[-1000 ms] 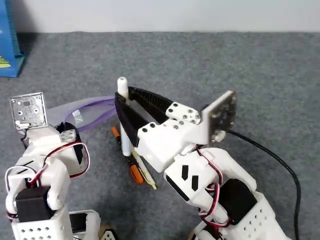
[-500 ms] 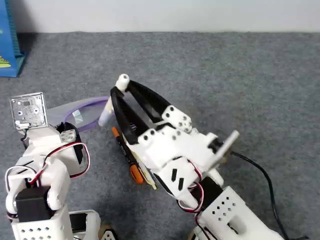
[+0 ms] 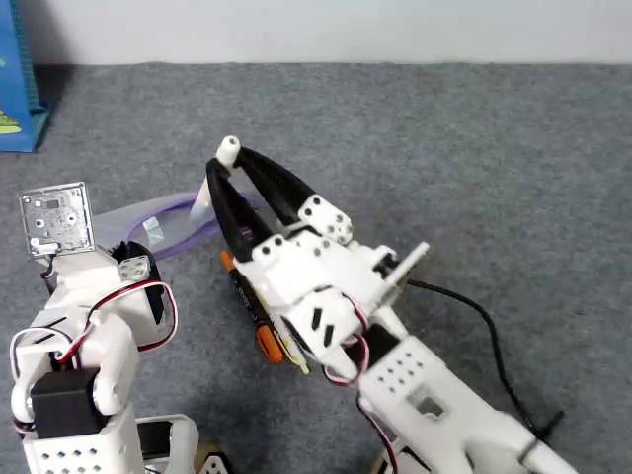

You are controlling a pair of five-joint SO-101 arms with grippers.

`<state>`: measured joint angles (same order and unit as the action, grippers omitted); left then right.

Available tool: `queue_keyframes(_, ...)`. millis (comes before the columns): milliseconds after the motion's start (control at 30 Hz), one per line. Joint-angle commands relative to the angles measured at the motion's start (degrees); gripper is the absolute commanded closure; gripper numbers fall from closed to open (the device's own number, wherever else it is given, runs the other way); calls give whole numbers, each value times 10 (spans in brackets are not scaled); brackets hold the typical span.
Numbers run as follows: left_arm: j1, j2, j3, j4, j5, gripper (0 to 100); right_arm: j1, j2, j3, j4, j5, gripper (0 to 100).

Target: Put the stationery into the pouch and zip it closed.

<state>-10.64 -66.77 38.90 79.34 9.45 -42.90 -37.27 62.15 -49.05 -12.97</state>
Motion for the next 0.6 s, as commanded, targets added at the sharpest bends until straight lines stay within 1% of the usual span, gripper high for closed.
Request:
queue_keyframes(0,3,0,-9,3,5,987,24,78,-43,-73,7,991)
queue_keyframes(200,3,0,-9,4,5,987,22,180,-47,-118,7,991)
queue_keyframes(300,2,0,-9,4,5,987,23,197,-45,-116,9,985)
queue_keyframes(367,2,0,-9,4,5,987,23,192,-44,-91,26,936)
queue_keyframes(500,1,0,-9,4,5,987,22,154,-44,-26,47,790)
queue_keyframes(567,1,0,-9,4,5,987,22,121,-44,23,46,770)
